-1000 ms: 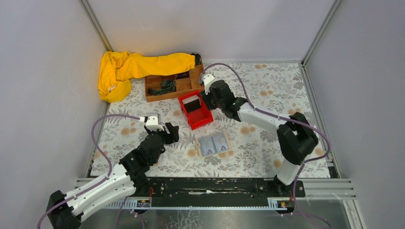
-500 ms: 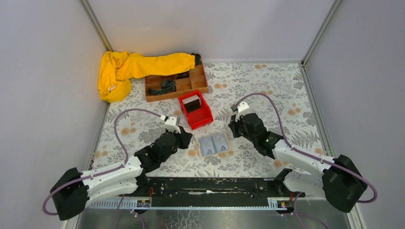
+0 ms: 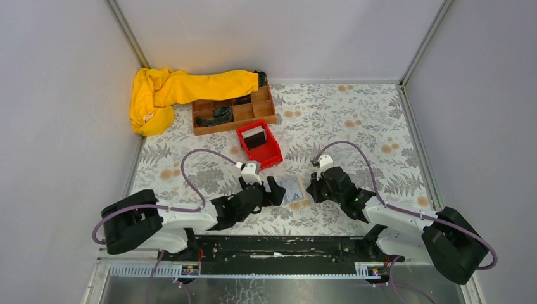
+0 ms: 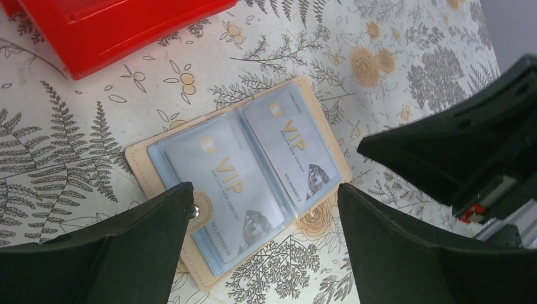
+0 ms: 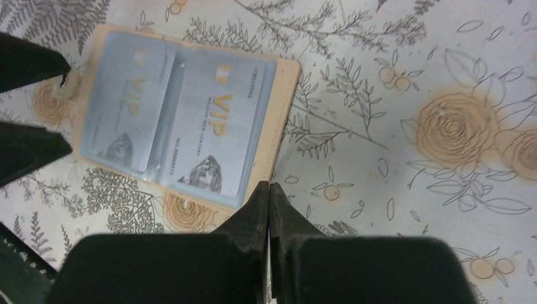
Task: Take the credit cards out of the card holder
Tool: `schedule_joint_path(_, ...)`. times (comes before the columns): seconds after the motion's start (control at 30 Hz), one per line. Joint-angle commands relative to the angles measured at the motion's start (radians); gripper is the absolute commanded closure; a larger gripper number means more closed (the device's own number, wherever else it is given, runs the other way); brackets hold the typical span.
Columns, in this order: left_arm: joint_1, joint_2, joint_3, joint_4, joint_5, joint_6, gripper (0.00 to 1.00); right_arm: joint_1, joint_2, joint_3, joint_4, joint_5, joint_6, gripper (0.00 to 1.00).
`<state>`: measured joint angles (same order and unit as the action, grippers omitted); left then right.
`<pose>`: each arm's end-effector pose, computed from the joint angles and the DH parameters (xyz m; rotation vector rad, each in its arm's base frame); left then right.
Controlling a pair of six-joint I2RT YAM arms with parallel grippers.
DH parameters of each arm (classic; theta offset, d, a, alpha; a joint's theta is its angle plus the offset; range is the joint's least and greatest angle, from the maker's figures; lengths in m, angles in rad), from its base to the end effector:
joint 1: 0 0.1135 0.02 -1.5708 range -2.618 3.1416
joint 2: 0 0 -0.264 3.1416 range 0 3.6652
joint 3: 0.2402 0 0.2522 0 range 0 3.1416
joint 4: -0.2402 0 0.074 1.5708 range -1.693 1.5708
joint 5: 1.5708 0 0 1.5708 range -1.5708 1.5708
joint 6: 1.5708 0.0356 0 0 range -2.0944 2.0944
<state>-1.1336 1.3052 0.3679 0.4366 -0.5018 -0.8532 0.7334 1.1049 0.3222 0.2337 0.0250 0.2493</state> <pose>0.1156 -0.2069 0.1558 -0.0220 2.0853 -0.7355 0.1573 0.1405 0.1620 -0.5054 2.1105 0.5500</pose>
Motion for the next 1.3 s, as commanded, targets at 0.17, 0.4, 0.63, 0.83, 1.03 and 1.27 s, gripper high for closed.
schedule_joint_path(0.17,-0.006,-0.030,0.000,0.060,-0.097,-0.099,0.13,0.034,-0.051,-0.075,0.100,-0.067,0.101,1.00)
schedule_joint_path(0.4,-0.007,-0.075,-0.136,0.318,-0.010,-0.110,0.02,0.071,-0.033,-0.123,0.170,-0.065,0.154,1.00)
schedule_joint_path(0.63,-0.009,-0.093,-0.058,0.225,0.065,-0.083,0.11,0.110,0.002,-0.130,0.210,-0.059,0.184,1.00)
schedule_joint_path(0.83,-0.024,-0.018,0.023,0.228,0.101,-0.071,0.13,0.110,-0.115,-0.081,0.061,0.063,0.155,1.00)
schedule_joint_path(1.03,-0.024,0.093,0.043,0.290,0.088,-0.088,0.17,0.103,-0.081,-0.012,-0.053,0.234,0.121,1.00)
schedule_joint_path(1.27,0.051,0.139,0.015,0.343,0.155,-0.147,0.15,0.102,0.095,0.022,-0.008,0.258,0.111,1.00)
